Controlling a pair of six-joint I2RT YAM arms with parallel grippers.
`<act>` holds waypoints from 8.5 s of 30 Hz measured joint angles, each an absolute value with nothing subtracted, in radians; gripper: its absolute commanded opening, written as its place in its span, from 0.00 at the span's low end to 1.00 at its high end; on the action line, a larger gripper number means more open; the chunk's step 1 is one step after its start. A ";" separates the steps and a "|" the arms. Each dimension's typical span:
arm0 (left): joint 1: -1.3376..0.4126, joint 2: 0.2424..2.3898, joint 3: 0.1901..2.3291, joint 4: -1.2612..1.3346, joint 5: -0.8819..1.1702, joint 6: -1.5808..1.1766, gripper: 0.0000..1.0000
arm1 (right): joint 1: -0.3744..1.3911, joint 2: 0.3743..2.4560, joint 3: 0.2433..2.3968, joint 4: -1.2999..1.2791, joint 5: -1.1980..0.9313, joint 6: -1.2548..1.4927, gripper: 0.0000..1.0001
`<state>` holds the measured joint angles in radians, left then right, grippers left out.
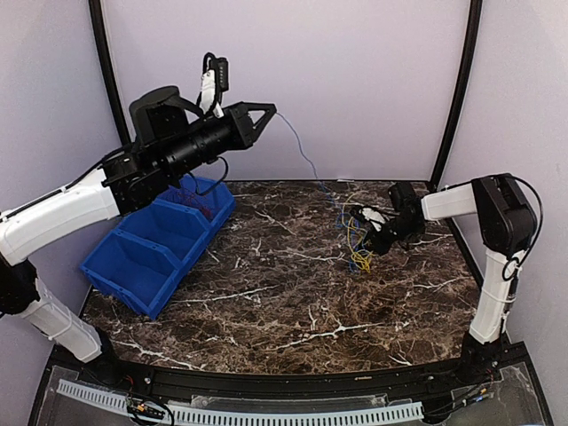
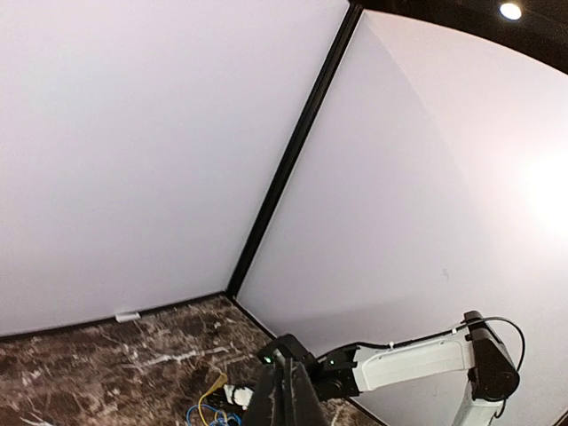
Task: Untangle the cables
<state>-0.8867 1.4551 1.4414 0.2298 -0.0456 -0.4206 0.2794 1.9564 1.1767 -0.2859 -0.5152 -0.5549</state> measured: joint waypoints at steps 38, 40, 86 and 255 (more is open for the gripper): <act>-0.894 1.076 1.614 -0.132 -0.439 0.048 0.00 | 0.160 1.828 1.282 -0.476 -0.365 -0.519 0.47; -0.894 1.108 1.577 -0.143 -0.417 0.037 0.00 | 0.160 1.794 1.277 -0.481 -0.363 -0.527 0.49; -0.417 1.422 1.908 -0.191 -0.512 0.241 0.00 | 0.160 1.299 0.865 -0.412 -0.573 -0.591 0.82; -0.897 2.086 0.888 0.941 0.449 -0.677 0.00 | 0.558 2.051 1.324 -0.530 -0.647 -0.693 0.32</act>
